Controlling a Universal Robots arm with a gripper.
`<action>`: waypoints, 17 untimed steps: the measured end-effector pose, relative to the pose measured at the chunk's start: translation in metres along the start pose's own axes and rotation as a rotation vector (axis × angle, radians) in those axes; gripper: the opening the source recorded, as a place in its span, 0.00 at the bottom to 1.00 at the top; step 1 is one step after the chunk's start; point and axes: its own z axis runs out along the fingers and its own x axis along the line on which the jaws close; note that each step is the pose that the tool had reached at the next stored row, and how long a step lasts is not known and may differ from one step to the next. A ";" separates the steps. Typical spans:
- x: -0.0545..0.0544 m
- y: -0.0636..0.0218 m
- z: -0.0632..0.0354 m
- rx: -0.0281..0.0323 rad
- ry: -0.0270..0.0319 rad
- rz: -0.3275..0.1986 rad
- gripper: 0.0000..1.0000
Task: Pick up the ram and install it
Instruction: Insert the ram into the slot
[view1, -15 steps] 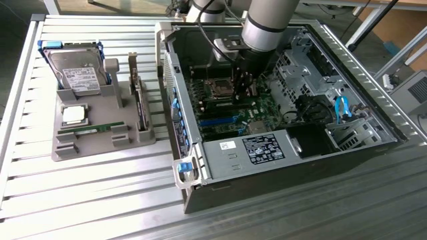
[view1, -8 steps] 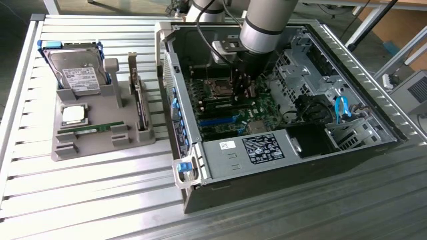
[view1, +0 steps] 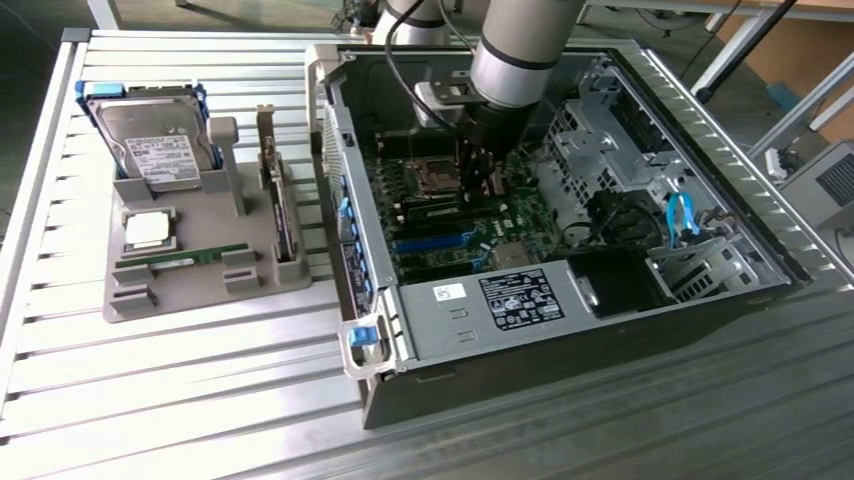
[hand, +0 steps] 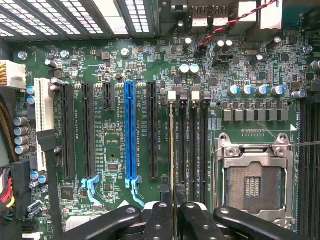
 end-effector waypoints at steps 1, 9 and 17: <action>0.000 -0.0003 0.0000 -0.0001 0.0000 0.000 0.13; 0.000 0.0003 -0.0024 0.0004 0.0000 0.000 0.13; 0.001 0.0004 -0.0034 0.0000 0.0000 0.000 0.13</action>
